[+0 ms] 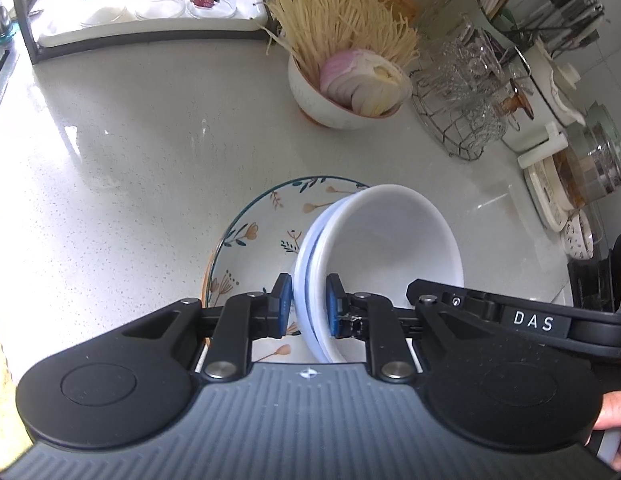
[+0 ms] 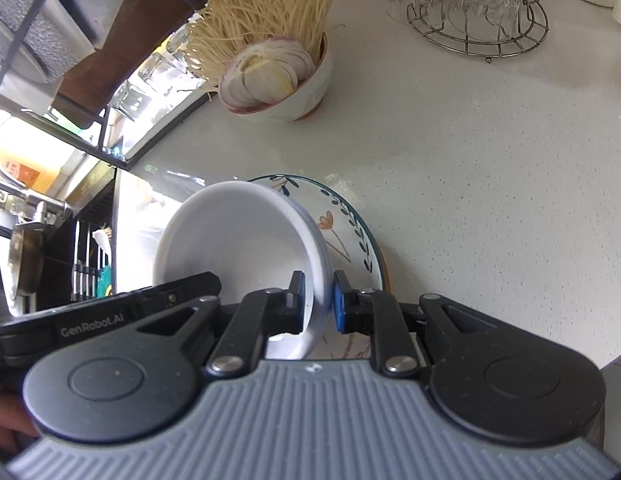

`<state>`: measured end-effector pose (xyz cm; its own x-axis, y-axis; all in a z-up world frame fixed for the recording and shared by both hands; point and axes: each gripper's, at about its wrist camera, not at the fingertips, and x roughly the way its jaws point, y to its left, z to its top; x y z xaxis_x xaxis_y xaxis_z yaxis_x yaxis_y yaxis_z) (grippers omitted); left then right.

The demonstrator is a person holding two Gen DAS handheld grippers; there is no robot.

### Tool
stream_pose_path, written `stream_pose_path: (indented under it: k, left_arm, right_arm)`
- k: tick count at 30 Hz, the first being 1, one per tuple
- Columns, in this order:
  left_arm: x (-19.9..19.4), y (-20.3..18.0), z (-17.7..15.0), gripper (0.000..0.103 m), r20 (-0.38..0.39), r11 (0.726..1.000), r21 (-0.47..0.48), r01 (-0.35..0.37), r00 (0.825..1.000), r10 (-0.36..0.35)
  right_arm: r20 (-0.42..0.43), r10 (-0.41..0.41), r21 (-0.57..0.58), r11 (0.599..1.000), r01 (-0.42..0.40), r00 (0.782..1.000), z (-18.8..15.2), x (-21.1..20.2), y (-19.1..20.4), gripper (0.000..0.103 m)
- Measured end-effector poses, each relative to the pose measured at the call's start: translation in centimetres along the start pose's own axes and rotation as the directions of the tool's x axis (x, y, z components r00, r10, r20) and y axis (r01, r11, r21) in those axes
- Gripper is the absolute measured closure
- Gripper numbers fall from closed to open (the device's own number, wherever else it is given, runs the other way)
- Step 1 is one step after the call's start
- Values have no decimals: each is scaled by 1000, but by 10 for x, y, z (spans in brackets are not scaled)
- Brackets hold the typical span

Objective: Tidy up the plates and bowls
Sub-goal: 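Lower the bowl stack onto the rabbit-pattern plate and open both tools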

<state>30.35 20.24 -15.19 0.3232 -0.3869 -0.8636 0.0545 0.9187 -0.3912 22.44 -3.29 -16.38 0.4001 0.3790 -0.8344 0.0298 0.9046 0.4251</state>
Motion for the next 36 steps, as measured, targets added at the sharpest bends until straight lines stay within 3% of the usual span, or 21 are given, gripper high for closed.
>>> stream_pose_path:
  k: [10, 13, 14, 36]
  left_arm:
    - [2, 0, 5, 80, 1, 1000, 7, -16, 1000, 16]
    - [-4, 0, 6, 63, 8, 1000, -7, 11, 1000, -11]
    - [-8, 1, 7, 62, 21, 1000, -16, 15, 1000, -15]
    - [-79, -30, 7, 62, 182, 998, 61, -12, 983, 1]
  right_arm:
    - [13, 20, 14, 1000, -20, 1000, 1, -1, -5, 84]
    - [32, 32, 10, 999, -32, 999, 0, -8, -5, 62]
    - [42, 39, 13, 999, -40, 998, 0, -10, -4, 57]
    - [230, 52, -43, 998, -43, 972, -2, -81, 7, 56]
